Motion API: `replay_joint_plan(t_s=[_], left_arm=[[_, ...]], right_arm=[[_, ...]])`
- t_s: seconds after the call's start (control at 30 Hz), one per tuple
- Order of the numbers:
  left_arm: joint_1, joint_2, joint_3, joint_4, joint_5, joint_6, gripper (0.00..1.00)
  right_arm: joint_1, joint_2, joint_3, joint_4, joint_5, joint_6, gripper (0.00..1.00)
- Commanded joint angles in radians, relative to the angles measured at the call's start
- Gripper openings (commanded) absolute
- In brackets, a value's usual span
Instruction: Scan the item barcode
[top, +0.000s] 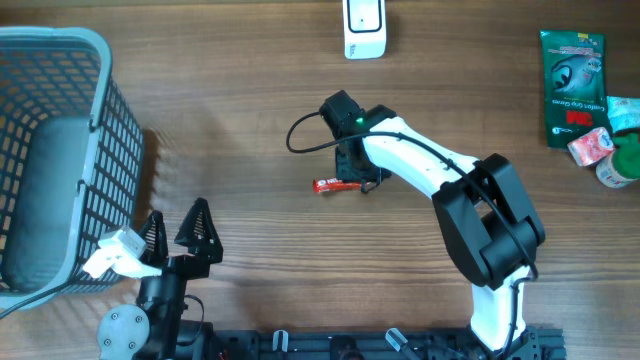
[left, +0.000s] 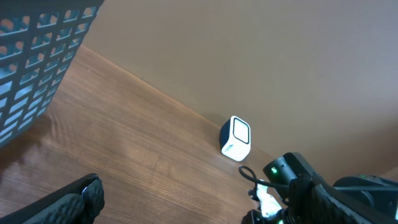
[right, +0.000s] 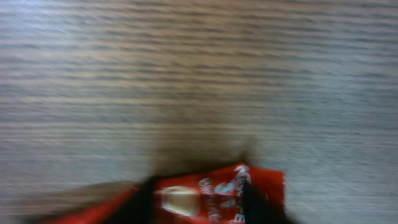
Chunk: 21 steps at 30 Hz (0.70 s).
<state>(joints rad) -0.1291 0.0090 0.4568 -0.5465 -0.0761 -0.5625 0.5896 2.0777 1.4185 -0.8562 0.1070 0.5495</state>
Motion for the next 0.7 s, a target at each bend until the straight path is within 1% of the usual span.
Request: replay_joint_plan(t_s=[0.0,0.03,0.1,0.17,0.27,0.3,0.37,0.43,0.47,0.53,0.6,0.67], left_arm=[[-0.005,-0.003,-0.005,0.002,0.012,0.008,1.00],[-0.005,-0.003,-0.005,0.002,0.012,0.008,1.00],[-0.005,-0.003,-0.006,0.002,0.012,0.008,1.00],[-0.005,-0.003,-0.006,0.002,0.012,0.008,1.00],[-0.005,-0.003,-0.006,0.002,0.012,0.008,1.00],[-0.005,-0.003,-0.006,0.002,0.012,0.008,1.00],[-0.005,-0.003,-0.005,0.002,0.012,0.008,1.00],[-0.005,-0.003,-0.005,0.002,0.012,0.008,1.00],[-0.005,-0.003,-0.005,0.002,0.012,0.008,1.00],[-0.005,-0.003,-0.006,0.002,0.012,0.008,1.00],[-0.005,-0.003,-0.005,0.002,0.012,0.008,1.00],[-0.005,-0.003,-0.006,0.002,0.012,0.008,1.00]], right_arm=[[0.002,0.064,-0.012,-0.044,-0.002,-0.002,0.98],[0.002,0.063,0.002,-0.070,-0.003,0.000,1.00],[0.002,0.061,0.030,-0.100,-0.002,-0.002,1.00],[0.002,0.057,0.060,-0.116,0.001,-0.034,1.00],[0.002,0.039,0.164,-0.225,0.055,-0.049,1.00],[0.002,0.016,0.233,-0.294,0.069,-0.050,1.00],[0.003,-0.014,0.274,-0.319,0.064,-0.080,1.00],[0.003,-0.052,0.275,-0.282,-0.005,-0.282,1.00],[0.003,-0.057,0.275,-0.259,-0.079,-0.464,1.00],[0.003,-0.056,0.261,-0.242,-0.180,-0.664,1.00],[0.006,-0.056,0.185,-0.179,-0.222,-0.785,1.00],[0.018,-0.056,0.093,-0.101,-0.224,-0.846,1.00]])
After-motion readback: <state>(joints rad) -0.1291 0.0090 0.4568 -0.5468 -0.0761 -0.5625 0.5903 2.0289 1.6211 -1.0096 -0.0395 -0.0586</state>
